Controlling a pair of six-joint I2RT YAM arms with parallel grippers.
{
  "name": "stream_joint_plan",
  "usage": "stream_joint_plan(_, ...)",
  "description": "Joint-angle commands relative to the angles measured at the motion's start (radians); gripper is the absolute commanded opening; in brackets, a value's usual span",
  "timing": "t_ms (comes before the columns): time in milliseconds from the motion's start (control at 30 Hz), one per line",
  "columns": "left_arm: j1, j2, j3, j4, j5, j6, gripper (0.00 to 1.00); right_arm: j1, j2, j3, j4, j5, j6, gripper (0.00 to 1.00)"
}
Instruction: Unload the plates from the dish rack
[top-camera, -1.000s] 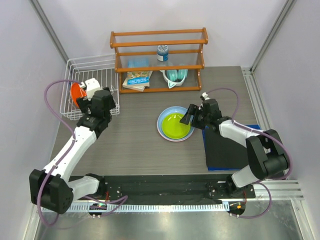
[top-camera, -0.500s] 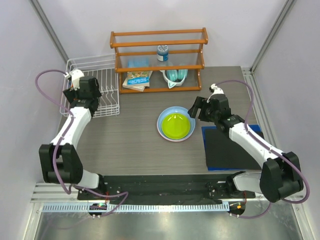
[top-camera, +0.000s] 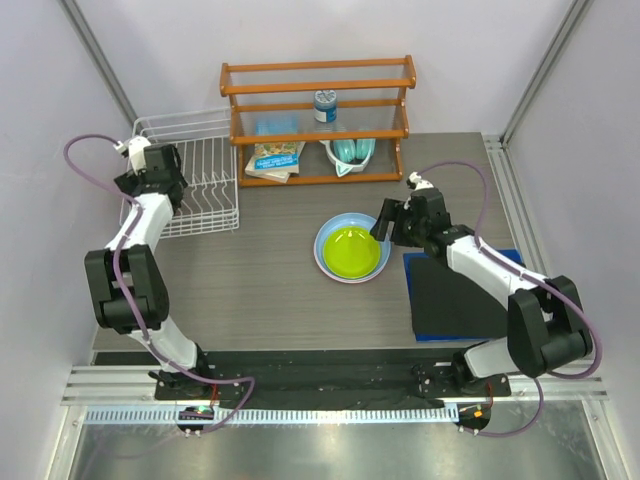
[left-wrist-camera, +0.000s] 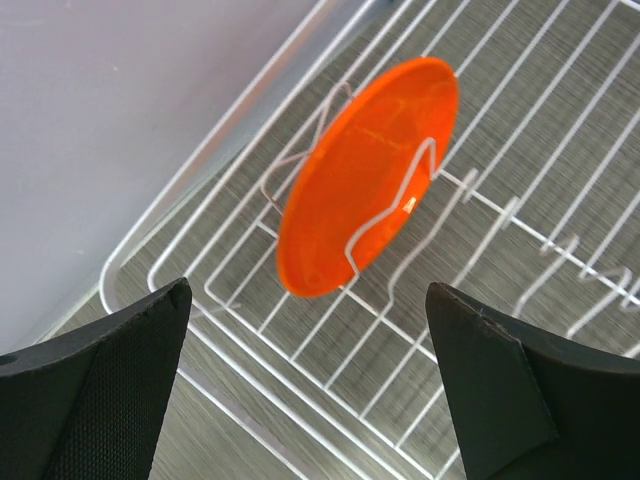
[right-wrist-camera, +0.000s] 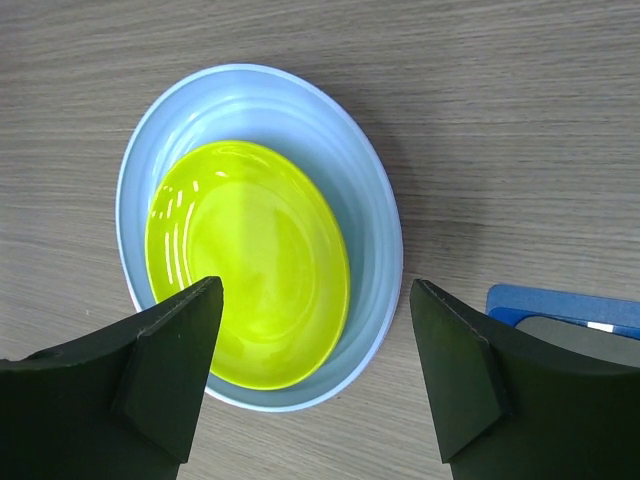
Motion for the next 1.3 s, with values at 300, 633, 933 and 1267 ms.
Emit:
stream_joint_plan(300, 0.076, 0.067, 0.031, 0.093, 0.084, -0.043, 0.90, -0.001, 0.081, 0.047, 0.074, -0.030, -0.030, 0.81)
stream_joint_plan(633, 0.108, 0.067, -0.005, 0.147, 0.112, -0.061, 0.54, -0.007, 0.121, 0.041, 0.094, -0.047, -0.025, 0.80)
stream_joint_plan(933, 0.113, 0.111, 0.019, 0.110, 0.124, -0.061, 0.38, -0.016, 0.123, 0.030, 0.095, -0.056, -0.027, 0.80)
stream_joint_plan(1267, 0.119, 0.131, 0.022, 0.111, 0.127, -0.049, 0.21, -0.024, 0.143, 0.021, 0.103, -0.070, -0.030, 0.80)
